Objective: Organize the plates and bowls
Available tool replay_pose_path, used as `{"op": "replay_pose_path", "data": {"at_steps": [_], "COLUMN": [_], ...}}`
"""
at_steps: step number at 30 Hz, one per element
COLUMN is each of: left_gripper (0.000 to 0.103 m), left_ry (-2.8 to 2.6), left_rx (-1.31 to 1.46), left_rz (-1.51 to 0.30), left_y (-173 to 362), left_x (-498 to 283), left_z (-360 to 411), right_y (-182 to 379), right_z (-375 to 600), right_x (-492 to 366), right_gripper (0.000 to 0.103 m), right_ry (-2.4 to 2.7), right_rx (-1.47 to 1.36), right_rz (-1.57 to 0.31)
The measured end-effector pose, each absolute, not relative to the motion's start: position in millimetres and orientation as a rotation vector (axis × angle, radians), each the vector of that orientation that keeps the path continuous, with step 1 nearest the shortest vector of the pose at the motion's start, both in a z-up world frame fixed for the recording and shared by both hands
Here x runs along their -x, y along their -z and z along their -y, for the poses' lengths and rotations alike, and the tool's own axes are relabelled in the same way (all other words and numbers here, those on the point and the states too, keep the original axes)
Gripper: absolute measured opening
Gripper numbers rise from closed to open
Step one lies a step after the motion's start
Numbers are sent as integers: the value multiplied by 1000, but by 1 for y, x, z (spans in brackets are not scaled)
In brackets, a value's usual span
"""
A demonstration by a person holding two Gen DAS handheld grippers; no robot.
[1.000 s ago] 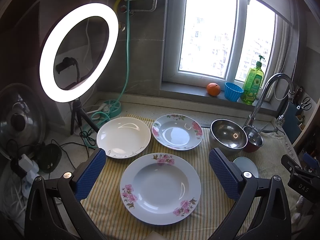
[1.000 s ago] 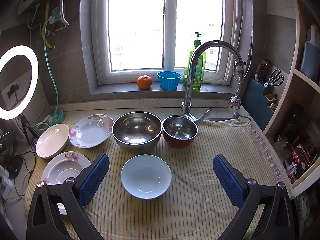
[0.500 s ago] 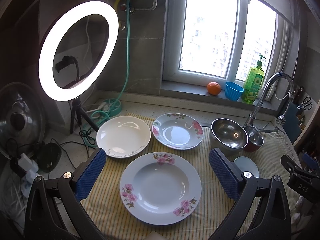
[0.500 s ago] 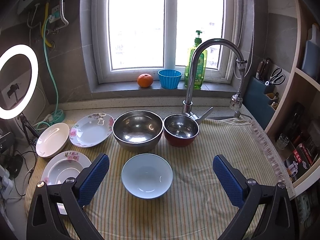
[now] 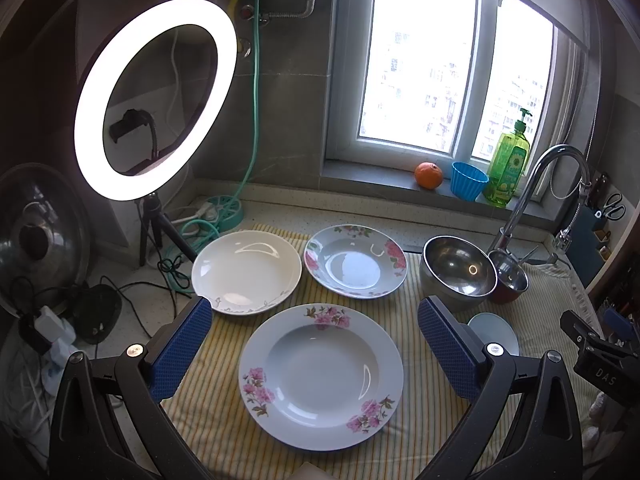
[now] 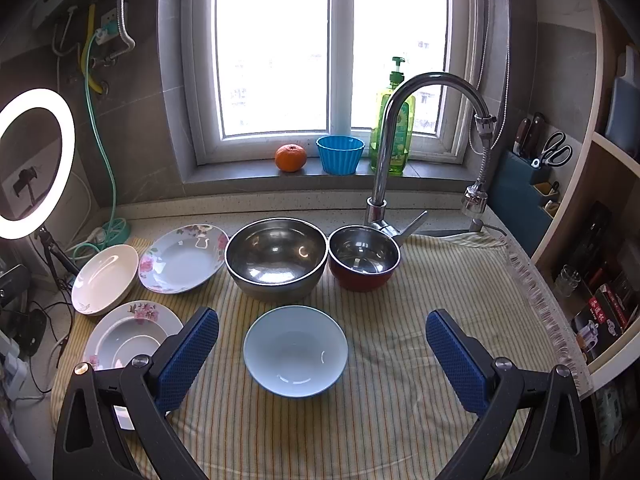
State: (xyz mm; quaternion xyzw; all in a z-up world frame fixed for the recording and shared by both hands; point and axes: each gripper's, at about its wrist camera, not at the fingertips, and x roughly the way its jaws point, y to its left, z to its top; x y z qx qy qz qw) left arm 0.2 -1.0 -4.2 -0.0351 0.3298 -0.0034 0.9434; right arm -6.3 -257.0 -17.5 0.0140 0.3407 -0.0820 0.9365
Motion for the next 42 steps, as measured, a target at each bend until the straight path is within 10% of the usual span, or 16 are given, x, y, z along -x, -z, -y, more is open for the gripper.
{"op": "replay_pose_path", "data": {"at_steps": [42], "left_gripper": [101], "left_ry": [-52], "left_rx": [148], "left_rz": [-857], "left_y": [58], "left_x": [-27], "left_z": [-51], "right_y": [60], "right_z": [223], "right_x": [-18], "right_gripper": [101], "right_ry": [38], "right_rx": [-29], "right_rz": [-786]}}
